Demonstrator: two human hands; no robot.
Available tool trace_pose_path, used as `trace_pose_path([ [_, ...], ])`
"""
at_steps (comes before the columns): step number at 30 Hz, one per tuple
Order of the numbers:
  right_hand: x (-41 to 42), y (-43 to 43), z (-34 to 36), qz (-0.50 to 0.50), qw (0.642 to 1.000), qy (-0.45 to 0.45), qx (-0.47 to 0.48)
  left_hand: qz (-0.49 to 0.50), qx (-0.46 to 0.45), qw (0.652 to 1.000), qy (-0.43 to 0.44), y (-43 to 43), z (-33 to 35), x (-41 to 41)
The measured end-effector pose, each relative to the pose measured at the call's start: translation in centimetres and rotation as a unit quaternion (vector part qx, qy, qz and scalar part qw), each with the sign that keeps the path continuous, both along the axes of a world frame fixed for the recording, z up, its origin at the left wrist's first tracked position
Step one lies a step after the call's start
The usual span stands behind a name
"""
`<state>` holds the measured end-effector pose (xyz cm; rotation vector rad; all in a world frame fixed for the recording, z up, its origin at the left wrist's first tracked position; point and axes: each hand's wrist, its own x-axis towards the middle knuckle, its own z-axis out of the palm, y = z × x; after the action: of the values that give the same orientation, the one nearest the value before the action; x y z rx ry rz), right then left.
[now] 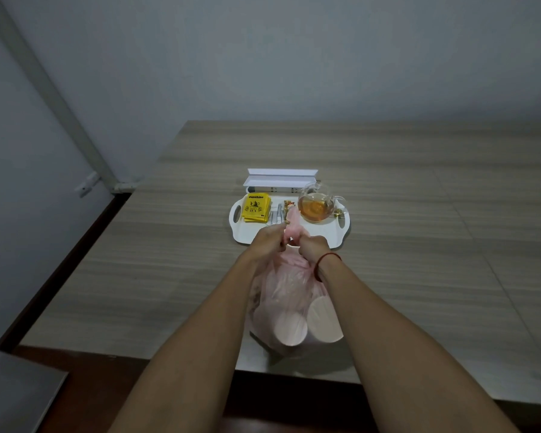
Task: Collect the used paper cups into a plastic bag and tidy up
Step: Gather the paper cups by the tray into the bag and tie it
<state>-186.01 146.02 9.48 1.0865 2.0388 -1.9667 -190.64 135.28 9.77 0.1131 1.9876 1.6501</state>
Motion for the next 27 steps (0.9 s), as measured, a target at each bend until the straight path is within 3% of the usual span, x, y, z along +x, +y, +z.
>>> trace_pose_path([
  [11,0.2,0.6,0.2,0.103,0.994,0.029,0.035,-0.009,-0.003,1.0,-0.027,-0.2,-0.3,-0.3],
  [17,0.6,-0.3,0.2,0.075,0.991,0.109,-0.019,0.07,-0.053,0.996,-0.006,0.9,-0.2,0.3],
  [21,1.1,-0.5,-0.4,0.091,0.98,0.174,0.021,0.076,-0.055,0.995,-0.032,1.1,-0.2,0.2],
  [27,1.1,-0.8,-1.2,0.011,0.969,0.243,0.048,0.092,-0.031,0.994,-0.04,1.4,-0.6,0.1],
])
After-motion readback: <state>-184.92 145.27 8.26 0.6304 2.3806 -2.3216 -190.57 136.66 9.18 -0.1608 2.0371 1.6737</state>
